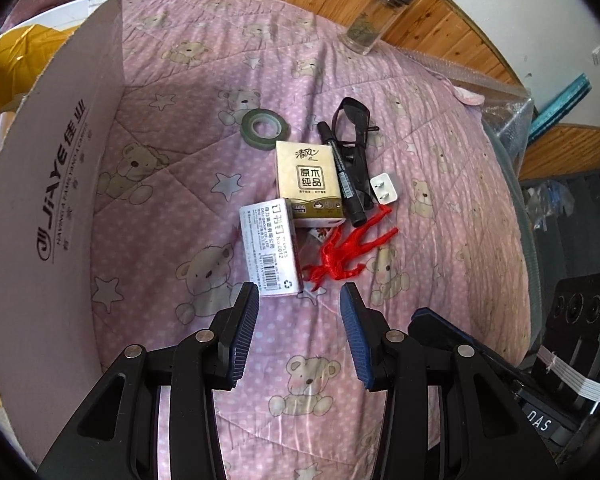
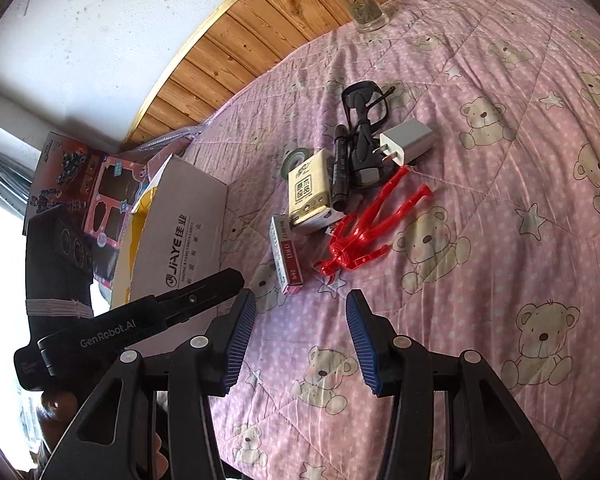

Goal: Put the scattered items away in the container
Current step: 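Move both tools back toward the remaining items on the bedspread, then grasp the white staples box with the left tool while the right tool grasps the red toy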

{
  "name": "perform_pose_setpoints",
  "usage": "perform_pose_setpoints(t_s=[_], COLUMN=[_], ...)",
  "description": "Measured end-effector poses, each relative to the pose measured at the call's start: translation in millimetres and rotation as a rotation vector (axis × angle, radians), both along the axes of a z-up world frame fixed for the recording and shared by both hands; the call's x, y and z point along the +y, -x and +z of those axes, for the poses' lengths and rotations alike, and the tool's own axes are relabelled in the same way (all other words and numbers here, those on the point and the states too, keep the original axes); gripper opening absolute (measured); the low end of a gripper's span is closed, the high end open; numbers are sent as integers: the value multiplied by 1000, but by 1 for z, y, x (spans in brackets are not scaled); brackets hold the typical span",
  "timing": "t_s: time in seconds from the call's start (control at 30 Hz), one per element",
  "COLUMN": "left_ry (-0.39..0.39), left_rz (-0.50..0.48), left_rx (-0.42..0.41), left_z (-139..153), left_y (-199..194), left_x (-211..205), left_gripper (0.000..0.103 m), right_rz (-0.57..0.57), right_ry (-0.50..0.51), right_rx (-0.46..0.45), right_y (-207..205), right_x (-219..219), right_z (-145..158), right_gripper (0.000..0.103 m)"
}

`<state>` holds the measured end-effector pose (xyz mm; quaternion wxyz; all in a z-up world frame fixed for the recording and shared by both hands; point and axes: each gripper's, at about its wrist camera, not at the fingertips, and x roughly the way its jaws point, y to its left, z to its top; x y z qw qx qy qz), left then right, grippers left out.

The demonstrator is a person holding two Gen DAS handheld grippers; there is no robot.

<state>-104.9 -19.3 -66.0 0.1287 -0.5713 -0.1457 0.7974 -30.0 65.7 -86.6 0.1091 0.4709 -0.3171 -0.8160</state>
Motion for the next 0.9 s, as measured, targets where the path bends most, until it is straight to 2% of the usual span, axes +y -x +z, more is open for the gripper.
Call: perform_pose_setpoints(t_s=[0.23, 0.4, 0.5, 0.7, 0.83, 0.9], left_ry=[44, 56, 36, 48, 63, 59], left_rz=[17, 34, 41, 27, 28, 31], left_rx=[-13, -25, -40, 4, 41, 51], left_z=[-29, -49, -60, -60, -62, -62], left_y=[27, 38, 42, 46, 46, 46], left_x=[8, 9, 7, 12, 13, 11], left_gripper=[45, 45, 45, 47, 49, 44], right_rz=[-38, -61, -66, -68, -66, -46], right_ry=[-35, -120, -164, -217, -264, -290], right_rx=[-42, -86, -105, -124, -96, -70], right_y=[26, 45, 53, 64, 73, 76], right_x=[7, 6, 6, 6, 1, -2], right_z=[-13, -29, -37, -51, -52, -52], right_gripper=[50, 54, 55, 60, 62, 65])
